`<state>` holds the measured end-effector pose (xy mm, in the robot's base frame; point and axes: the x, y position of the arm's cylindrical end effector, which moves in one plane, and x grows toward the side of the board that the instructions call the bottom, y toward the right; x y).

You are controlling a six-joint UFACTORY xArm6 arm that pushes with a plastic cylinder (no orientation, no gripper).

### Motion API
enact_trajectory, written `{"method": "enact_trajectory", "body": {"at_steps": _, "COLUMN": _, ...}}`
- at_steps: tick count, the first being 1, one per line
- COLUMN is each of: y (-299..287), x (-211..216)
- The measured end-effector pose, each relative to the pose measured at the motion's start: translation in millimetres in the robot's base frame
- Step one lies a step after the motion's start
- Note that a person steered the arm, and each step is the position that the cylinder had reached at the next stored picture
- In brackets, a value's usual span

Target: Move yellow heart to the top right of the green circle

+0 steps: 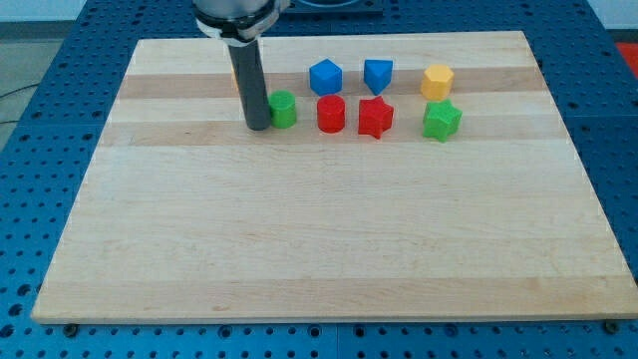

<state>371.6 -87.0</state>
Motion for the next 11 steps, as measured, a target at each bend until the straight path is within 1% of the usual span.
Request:
{"method": "enact_trajectory", "body": {"at_steps": 1, "y": 0.8, "x": 2.1}}
{"method": "enact_trajectory", "body": {"at_steps": 2, "y": -97.9, "x": 0.5}}
{"method": "enact_trajectory", "body": {"at_steps": 3, "y": -127.8, "x": -43.3}}
{"method": "enact_trajectory", "body": {"at_steps": 4, "y": -109.5, "x": -70.9}}
{"method": "enact_trajectory", "body": {"at_steps": 5, "y": -108.0, "x": -88.5}}
{"method": "enact_trajectory", "body": {"at_steps": 6, "y": -71.6, "x": -97.9}}
{"method": "enact_trajectory", "body": {"at_steps": 7, "y": -29.4, "x": -94.6}}
{"method": "enact_trajectory", "body": {"at_steps": 9, "y": 4.0, "x": -78.6}}
{"method": "enact_trajectory", "body": {"at_steps": 10, "y": 6.4, "x": -72.7}}
{"method": "enact_trajectory", "body": {"at_steps": 11, "y": -65.7, "x": -72.2}}
